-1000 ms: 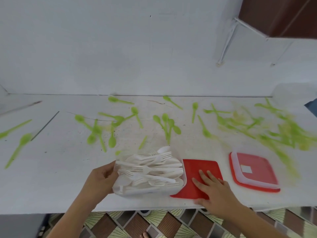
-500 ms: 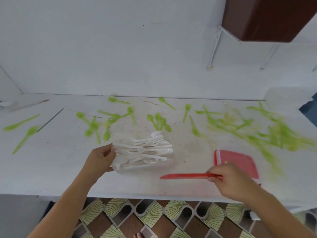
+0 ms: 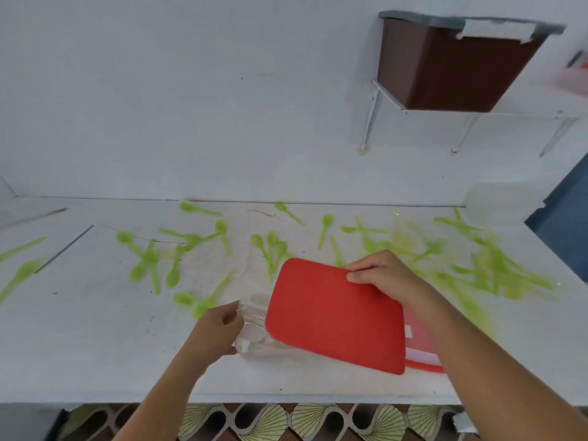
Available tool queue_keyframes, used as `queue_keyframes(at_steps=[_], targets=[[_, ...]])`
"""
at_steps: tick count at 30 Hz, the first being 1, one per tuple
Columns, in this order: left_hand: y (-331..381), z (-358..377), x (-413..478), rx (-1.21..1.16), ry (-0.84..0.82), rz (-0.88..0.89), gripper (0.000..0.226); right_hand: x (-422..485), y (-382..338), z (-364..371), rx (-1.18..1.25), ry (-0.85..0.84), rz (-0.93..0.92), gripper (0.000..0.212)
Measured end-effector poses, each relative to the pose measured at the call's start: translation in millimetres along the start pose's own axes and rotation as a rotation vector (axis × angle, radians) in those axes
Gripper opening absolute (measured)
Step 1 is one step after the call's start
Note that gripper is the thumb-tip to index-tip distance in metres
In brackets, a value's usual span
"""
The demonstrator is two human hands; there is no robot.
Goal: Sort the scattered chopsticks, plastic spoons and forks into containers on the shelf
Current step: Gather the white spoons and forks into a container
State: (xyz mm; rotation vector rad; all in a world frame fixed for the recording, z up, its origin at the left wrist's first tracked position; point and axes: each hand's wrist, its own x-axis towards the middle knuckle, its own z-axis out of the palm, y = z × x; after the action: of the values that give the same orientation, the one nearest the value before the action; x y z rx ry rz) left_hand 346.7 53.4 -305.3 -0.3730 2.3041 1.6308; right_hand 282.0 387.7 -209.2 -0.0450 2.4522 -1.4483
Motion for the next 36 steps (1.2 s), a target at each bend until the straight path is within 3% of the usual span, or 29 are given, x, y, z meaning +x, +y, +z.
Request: queue_keyframes(at_steps=[2, 4, 5, 9, 13, 17, 21, 25, 28, 36], targets=[[1.2, -1.9, -3.9, 0.051, 0.106, 0.060, 0.040, 8.7, 6.0, 14.4, -0.046, -0.047, -0.006, 0.018], [7.9, -3.5, -15.6, 0.075, 0.297, 0.170, 0.034, 14.5, 8.0, 28.6, -0.091, -0.069, -0.043, 0.019], [14.6, -3.8, -21.7, 0.024, 0.299, 0.208, 0.029, 16.7, 7.3, 35.0, -0.106, -0.072, -0.058, 0.020], [35.9, -10.5, -30.7, -0.213, -0.059, 0.057, 0.015, 28.6, 2.6, 55.3, -0.122, -0.076, -0.070, 0.021], [31.1, -21.5, -1.9, -0.275, -0.049, 0.009, 0.022, 41.5, 4.0, 56.3, -0.093, 0.119, -0.052, 0.011], [34.3, -16.2, 20.6, -0.321, 0.028, -0.009, 0.013, 38.6, 24.7, 52.0, -0.006, 0.264, 0.133, 0.029], [28.1, -2.6, 35.6, -0.070, 0.144, -0.011, 0.007, 25.5, 54.3, 68.9, -0.075, 0.369, 0.148, 0.044], [24.6, 3.1, 31.7, 0.254, 0.306, 0.026, 0.017, 25.5, 71.9, 93.8, -0.209, 0.502, -0.013, 0.041], [24.7, 5.4, 27.7, 0.300, 0.361, 0.026, 0.019, 31.6, 71.5, 101.8, -0.267, 0.596, -0.122, 0.038], [16.3, 2.9, 15.5, 0.311, 0.382, 0.021, 0.017, 22.6, 78.6, 117.1, -0.422, 0.614, -0.161, 0.038]])
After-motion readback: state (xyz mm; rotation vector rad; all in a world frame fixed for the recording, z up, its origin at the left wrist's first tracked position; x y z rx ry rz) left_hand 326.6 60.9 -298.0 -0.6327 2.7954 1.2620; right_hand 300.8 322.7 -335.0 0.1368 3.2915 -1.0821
